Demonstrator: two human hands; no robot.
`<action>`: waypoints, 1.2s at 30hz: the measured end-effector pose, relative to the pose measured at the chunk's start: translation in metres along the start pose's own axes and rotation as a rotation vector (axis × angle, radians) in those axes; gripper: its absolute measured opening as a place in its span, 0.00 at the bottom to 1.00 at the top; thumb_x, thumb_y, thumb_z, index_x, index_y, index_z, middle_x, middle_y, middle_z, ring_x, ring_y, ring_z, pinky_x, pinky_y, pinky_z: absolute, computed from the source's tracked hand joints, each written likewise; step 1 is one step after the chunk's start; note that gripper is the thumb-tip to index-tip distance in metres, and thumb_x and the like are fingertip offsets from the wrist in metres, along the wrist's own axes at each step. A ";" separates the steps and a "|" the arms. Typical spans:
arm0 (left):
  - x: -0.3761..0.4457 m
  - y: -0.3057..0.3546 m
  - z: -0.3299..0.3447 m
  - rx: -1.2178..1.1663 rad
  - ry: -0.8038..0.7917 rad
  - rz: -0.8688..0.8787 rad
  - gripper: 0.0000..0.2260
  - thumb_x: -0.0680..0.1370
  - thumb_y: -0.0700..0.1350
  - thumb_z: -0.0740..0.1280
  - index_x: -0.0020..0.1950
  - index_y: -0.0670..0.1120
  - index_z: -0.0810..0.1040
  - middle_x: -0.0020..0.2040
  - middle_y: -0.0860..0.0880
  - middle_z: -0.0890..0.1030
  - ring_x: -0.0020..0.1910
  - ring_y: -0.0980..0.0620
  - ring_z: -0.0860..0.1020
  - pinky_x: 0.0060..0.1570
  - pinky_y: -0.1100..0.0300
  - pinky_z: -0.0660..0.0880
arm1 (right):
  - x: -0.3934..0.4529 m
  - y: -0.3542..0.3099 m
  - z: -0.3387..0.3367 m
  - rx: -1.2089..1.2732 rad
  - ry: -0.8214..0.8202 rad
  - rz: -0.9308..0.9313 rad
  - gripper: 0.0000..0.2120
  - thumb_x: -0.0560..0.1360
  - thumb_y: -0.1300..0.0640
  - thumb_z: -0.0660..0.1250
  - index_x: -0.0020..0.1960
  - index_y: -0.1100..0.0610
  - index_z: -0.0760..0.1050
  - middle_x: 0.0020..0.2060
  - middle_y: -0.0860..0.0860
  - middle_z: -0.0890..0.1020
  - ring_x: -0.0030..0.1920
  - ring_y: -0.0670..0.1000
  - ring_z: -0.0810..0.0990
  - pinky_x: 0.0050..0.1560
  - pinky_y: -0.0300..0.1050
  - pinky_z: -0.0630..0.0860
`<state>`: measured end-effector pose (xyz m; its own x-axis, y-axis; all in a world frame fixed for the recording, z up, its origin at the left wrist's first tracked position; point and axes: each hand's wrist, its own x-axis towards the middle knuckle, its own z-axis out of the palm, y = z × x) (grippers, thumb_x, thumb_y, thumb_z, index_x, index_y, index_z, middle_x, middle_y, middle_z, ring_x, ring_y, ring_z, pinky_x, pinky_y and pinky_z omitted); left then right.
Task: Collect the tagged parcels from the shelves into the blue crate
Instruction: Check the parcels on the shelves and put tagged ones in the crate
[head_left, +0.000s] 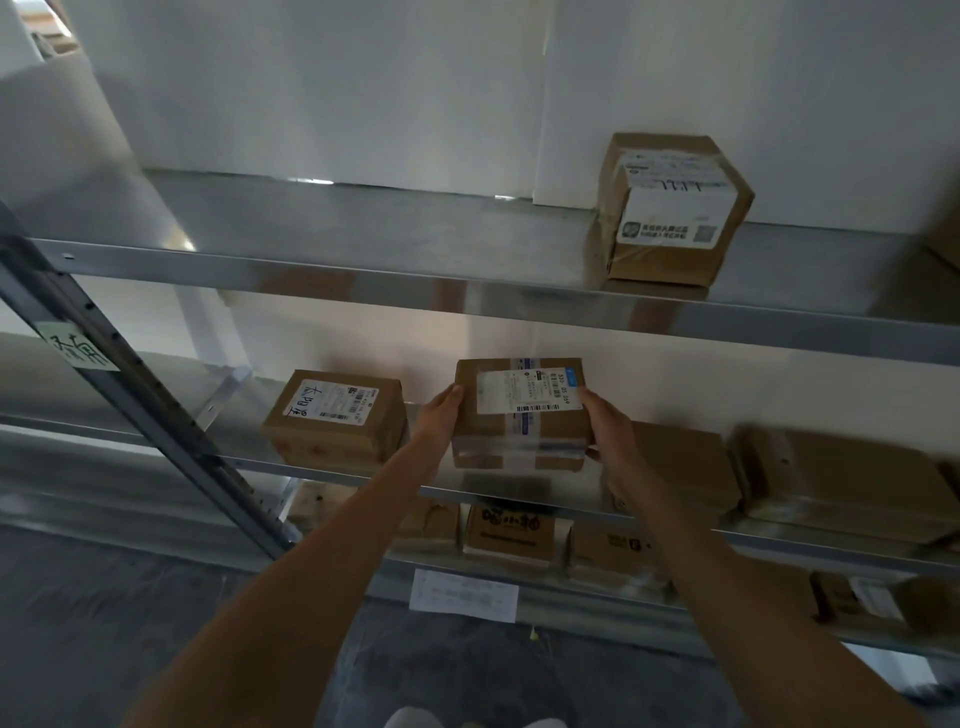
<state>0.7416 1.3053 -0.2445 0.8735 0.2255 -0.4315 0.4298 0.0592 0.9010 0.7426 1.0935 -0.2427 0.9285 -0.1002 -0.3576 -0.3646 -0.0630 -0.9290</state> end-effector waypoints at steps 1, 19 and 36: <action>0.001 0.000 -0.002 0.003 0.005 -0.010 0.18 0.82 0.51 0.57 0.68 0.44 0.73 0.61 0.44 0.79 0.59 0.46 0.77 0.62 0.54 0.72 | 0.000 0.001 0.001 -0.002 -0.001 0.008 0.12 0.79 0.43 0.60 0.52 0.50 0.76 0.45 0.49 0.83 0.44 0.47 0.82 0.38 0.39 0.74; 0.024 -0.033 -0.023 0.236 -0.032 0.023 0.20 0.81 0.39 0.58 0.74 0.44 0.64 0.61 0.44 0.76 0.59 0.46 0.76 0.58 0.53 0.76 | 0.007 0.059 0.044 -0.157 0.076 0.112 0.14 0.79 0.55 0.64 0.62 0.57 0.68 0.56 0.55 0.79 0.54 0.54 0.79 0.59 0.56 0.77; -0.019 -0.046 0.075 0.617 -0.086 0.741 0.23 0.81 0.38 0.57 0.75 0.50 0.59 0.76 0.51 0.57 0.75 0.53 0.55 0.74 0.55 0.54 | -0.005 0.083 -0.029 -0.699 0.537 -0.347 0.20 0.81 0.50 0.57 0.67 0.61 0.68 0.59 0.58 0.74 0.60 0.59 0.73 0.59 0.51 0.71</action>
<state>0.7226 1.2258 -0.2809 0.9744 -0.0731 0.2125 -0.2135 -0.5957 0.7743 0.7052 1.0597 -0.3150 0.8997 -0.3972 0.1810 -0.1958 -0.7379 -0.6459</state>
